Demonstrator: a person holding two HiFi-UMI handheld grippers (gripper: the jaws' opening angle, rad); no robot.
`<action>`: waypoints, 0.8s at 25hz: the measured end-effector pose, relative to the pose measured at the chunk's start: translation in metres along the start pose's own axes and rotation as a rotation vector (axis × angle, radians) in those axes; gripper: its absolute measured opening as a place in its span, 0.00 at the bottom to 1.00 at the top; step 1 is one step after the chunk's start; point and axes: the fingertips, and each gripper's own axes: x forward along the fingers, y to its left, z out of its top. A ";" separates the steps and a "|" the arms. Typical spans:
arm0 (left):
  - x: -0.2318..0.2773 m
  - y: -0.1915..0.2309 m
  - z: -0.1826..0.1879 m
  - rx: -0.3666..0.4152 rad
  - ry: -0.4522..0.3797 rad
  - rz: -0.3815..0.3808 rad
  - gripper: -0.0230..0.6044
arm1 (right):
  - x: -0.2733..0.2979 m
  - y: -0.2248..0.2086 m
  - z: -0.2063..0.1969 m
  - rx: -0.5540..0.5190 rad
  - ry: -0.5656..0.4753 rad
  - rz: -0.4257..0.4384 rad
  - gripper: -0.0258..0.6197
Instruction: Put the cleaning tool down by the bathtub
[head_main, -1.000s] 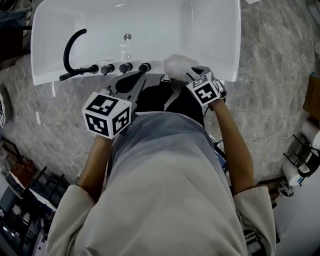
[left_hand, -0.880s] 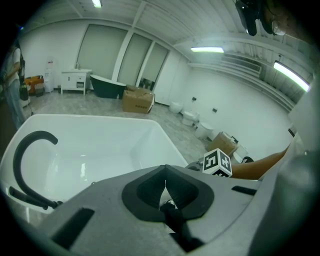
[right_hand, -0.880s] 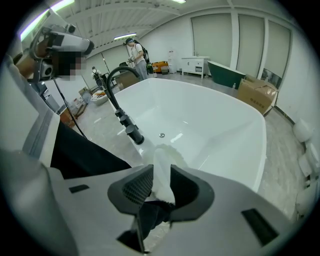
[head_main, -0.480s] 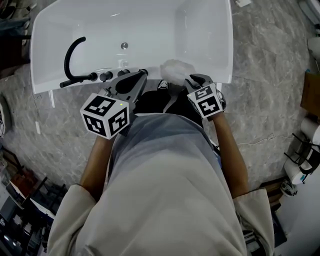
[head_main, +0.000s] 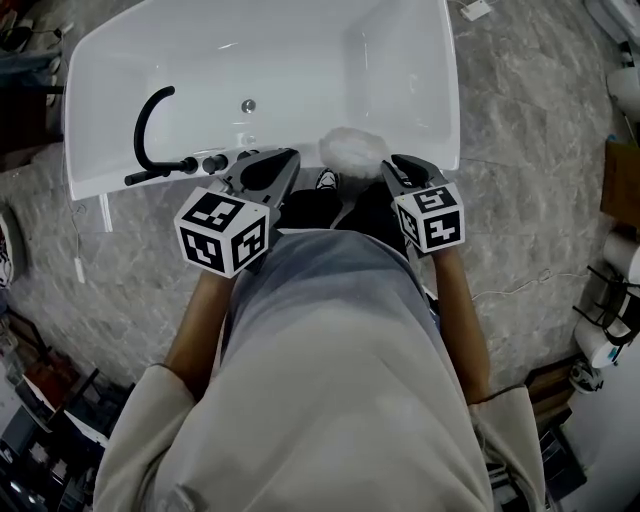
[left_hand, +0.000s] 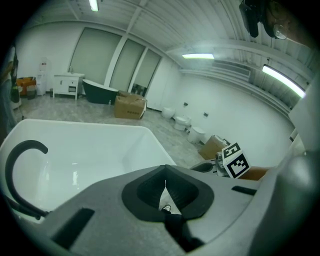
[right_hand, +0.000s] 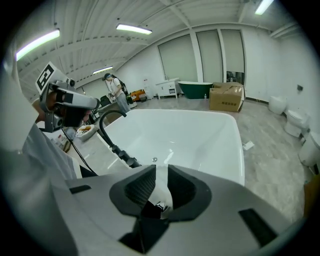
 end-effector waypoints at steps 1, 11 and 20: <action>-0.001 -0.001 0.001 0.003 -0.003 -0.004 0.04 | -0.005 0.001 0.004 0.004 -0.012 -0.007 0.15; -0.005 -0.008 0.019 0.021 -0.038 -0.037 0.04 | -0.053 0.010 0.044 0.039 -0.160 -0.033 0.15; -0.012 -0.011 0.046 0.039 -0.095 -0.067 0.04 | -0.088 0.005 0.066 0.041 -0.242 -0.085 0.11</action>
